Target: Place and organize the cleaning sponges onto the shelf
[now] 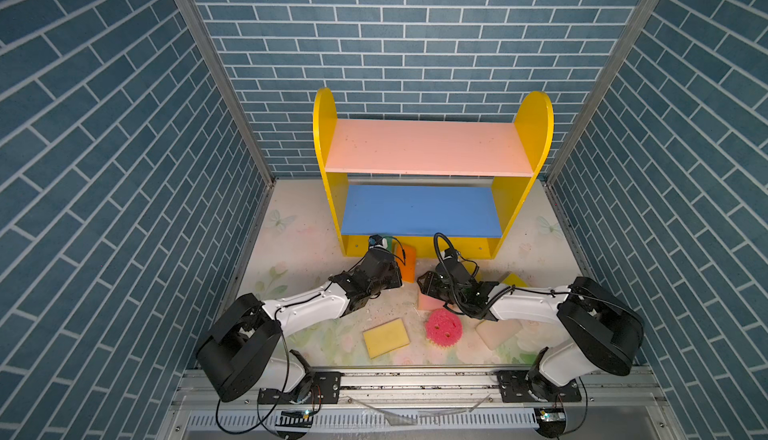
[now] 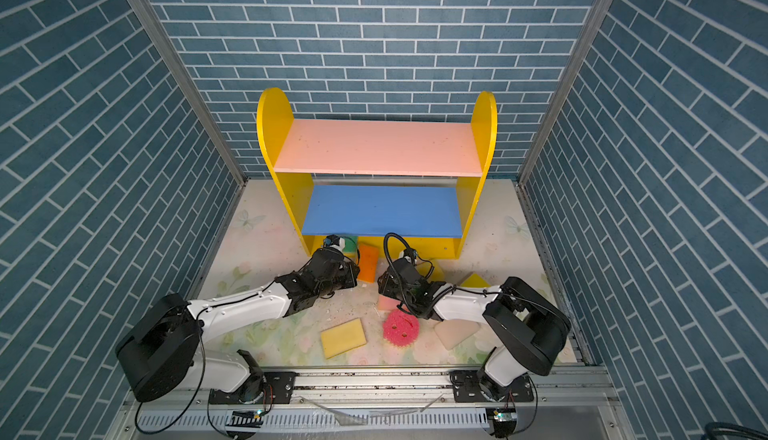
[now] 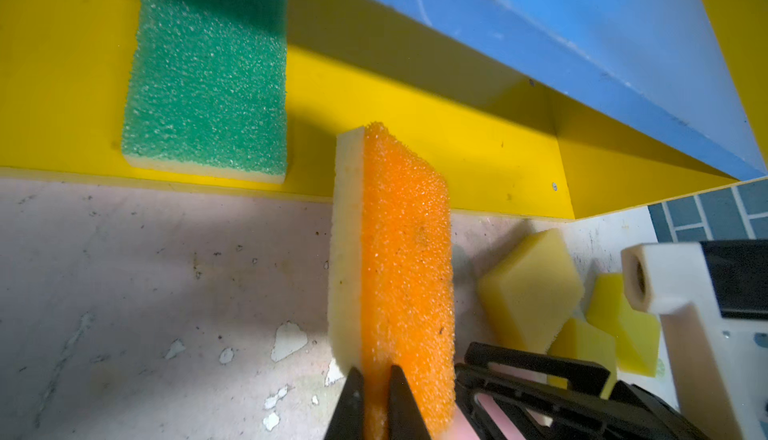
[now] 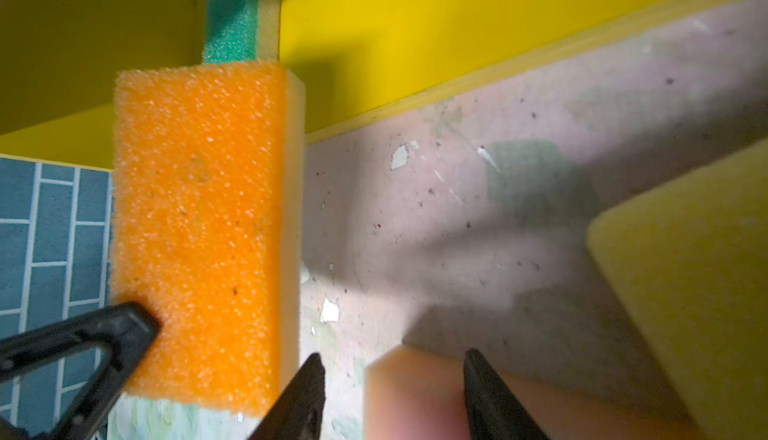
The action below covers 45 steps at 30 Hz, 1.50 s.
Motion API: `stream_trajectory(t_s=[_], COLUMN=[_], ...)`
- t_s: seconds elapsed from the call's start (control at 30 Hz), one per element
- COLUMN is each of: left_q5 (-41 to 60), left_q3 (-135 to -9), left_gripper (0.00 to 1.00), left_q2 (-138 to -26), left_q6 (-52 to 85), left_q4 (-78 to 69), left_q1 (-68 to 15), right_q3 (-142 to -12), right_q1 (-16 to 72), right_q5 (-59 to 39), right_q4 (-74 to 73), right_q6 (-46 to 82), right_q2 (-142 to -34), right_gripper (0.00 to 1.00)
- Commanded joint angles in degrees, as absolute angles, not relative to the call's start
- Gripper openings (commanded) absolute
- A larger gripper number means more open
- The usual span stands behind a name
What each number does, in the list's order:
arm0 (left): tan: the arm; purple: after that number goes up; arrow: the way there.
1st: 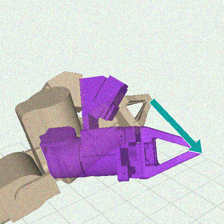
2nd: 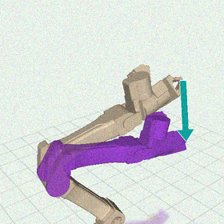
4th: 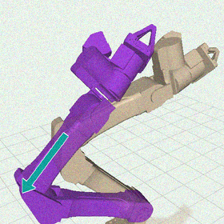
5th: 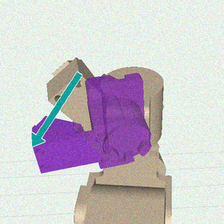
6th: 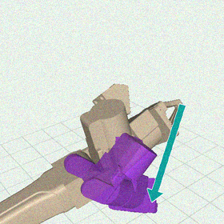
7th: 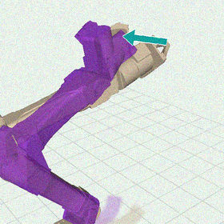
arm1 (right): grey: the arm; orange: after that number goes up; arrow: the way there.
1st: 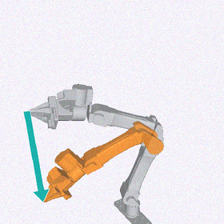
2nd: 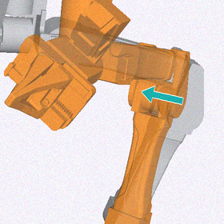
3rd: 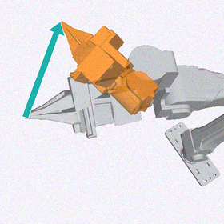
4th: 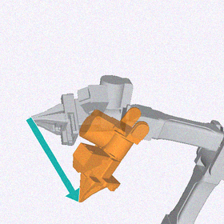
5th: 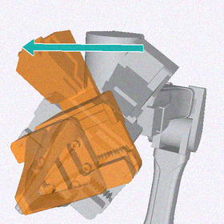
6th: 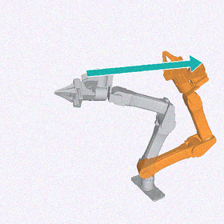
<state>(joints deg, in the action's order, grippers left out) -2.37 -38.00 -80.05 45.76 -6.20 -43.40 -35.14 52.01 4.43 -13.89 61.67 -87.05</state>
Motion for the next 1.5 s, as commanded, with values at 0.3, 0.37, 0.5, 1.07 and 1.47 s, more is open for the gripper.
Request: stream_trajectory(t_s=[0.3, 0.37, 0.5, 1.07, 1.47], left_q5=[-3.36, -3.30, -2.90, -1.76, -1.04], left_q3=[-37.70, -37.74, -38.05, -36.86, -34.58], left_gripper=[0.13, 0.13, 0.13, 0.13, 0.13], left_q2=[-80.24, -80.65, -81.55, -80.82, -80.82], left_q6=[44.96, 45.04, 45.51, 48.53, 50.96], left_q4=[-6.19, -6.61, -7.62, -9.88, -11.73], left_q1=[-43.16, -43.16, -43.15, -43.22, -43.16], right_q3=[-32.20, -34.25, -38.45, -41.34, -39.66], right_q1=[47.46, 47.57, 48.93, 54.50, 54.95], right_q5=[12.56, 12.72, 11.18, -0.04, -0.78], right_q4=[1.19, 2.67, 1.77, -21.77, -29.93], right_q6=[57.75, 56.83, 56.17, 62.73, 64.88], right_q2=[-75.70, -75.75, -77.22, -92.10, -92.92], right_gripper=[0.56, 0.55, 0.53, 0.47, 0.36])
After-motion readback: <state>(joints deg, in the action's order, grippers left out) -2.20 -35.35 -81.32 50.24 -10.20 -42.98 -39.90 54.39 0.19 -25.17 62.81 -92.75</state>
